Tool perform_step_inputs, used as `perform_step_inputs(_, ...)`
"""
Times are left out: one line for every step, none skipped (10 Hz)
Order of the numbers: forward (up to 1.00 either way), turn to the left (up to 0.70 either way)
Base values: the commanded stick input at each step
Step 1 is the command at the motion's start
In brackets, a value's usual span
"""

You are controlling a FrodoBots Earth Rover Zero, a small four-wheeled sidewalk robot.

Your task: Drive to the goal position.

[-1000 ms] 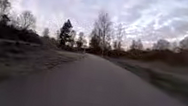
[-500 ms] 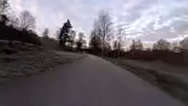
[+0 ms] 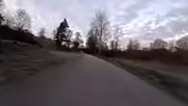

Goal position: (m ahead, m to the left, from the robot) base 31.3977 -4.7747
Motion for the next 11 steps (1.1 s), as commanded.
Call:
perform_step_inputs(1.0, 0.01)
perform_step_inputs(1.0, 0.01)
perform_step_inputs(1.0, 0.01)
perform_step_inputs(1.0, 0.01)
perform_step_inputs(1.0, 0.01)
perform_step_inputs(1.0, 0.01)
perform_step_inputs(1.0, 0.01)
perform_step_inputs(1.0, 0.01)
perform_step_inputs(1.0, 0.01)
perform_step_inputs(1.0, 0.01)
perform_step_inputs(1.0, 0.01)
